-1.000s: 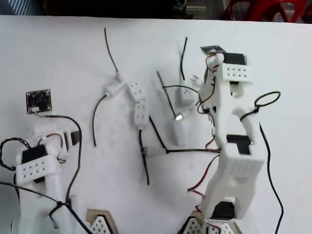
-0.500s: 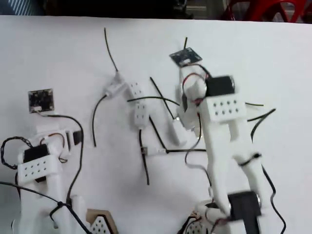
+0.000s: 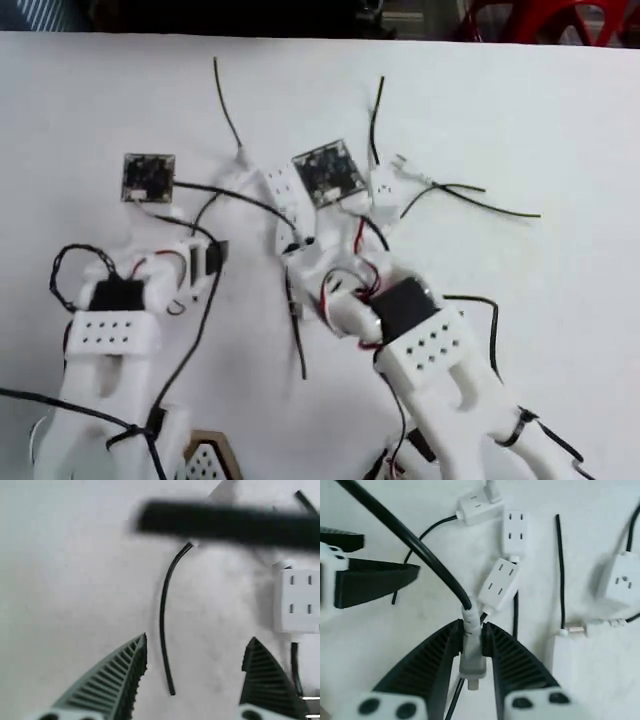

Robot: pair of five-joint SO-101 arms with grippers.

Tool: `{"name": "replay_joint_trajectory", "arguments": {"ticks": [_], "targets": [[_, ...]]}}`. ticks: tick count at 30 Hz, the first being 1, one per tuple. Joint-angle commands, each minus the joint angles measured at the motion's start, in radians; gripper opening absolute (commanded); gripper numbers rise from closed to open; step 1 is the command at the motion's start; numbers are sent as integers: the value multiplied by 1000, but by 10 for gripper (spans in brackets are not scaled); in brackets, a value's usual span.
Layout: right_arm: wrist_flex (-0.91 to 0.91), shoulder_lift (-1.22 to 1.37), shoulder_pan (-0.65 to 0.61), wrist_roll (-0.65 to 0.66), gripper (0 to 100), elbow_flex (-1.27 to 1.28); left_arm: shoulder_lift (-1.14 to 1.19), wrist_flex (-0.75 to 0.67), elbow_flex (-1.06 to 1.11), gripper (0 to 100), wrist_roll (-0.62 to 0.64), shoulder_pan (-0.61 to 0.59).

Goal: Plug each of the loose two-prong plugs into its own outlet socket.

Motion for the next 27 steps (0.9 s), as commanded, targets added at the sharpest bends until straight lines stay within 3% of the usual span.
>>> {"name": "replay_joint_trajectory", "arguments": {"ticks": [1, 11, 18, 27], "targets": [[-130, -53, -50, -11, 18, 66, -36, -14, -92, 305, 20, 127], [-193, -51, -85, -11, 18, 143, -36, -14, -164, 302, 20, 288], [-194, -51, -84, -9, 18, 178, -77, -12, -160, 302, 15, 314], [-196, -51, -70, -9, 18, 183, -314, 144, -140, 306, 9, 394]]}}
